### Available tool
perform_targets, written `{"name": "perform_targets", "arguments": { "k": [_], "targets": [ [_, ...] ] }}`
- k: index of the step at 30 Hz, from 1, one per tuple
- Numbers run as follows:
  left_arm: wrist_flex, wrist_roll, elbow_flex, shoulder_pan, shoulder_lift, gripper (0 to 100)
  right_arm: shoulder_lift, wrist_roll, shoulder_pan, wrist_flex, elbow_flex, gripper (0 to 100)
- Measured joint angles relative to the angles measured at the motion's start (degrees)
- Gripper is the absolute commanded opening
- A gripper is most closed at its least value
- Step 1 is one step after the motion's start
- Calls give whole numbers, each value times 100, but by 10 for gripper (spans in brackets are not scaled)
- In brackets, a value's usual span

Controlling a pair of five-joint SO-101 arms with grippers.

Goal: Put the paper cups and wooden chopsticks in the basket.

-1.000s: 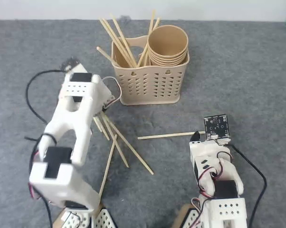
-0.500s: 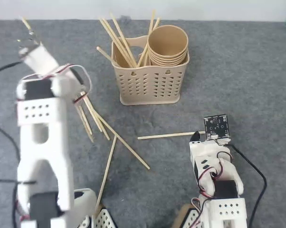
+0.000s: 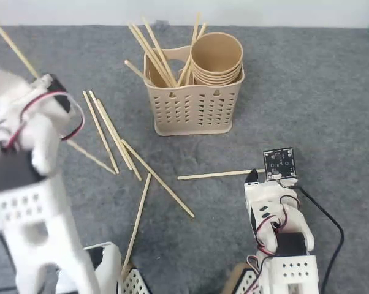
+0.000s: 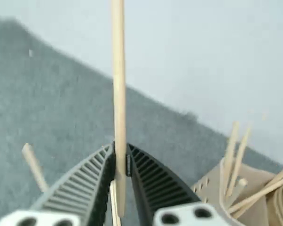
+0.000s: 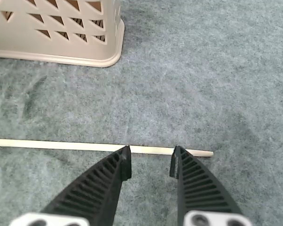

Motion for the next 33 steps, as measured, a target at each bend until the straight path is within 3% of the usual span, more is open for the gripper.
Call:
{"name": "perform_targets", "arguments": {
  "k": [4, 8, 13, 19, 22, 27, 33],
  "targets": [
    [-299, -105, 105, 0, -818, 12, 0, 0, 0, 0, 0, 151],
    [-1134, -105, 703, 0, -1662, 12, 0, 0, 0, 0, 0, 151],
    [-2796, -105, 2031, 44, -2690, 12, 0, 0, 0, 0, 0, 151],
    [-5275, -105, 3851, 730, -3622, 12, 0, 0, 0, 0, 0, 151],
    [-6119, -105, 4316, 1196, -3912, 12, 0, 0, 0, 0, 0, 151],
    [-6198, -105, 4176, 2092, -3930, 12, 0, 0, 0, 0, 0, 151],
    [-5486, -105, 3182, 3182, -2927, 12, 0, 0, 0, 0, 0, 151]
  ]
}}
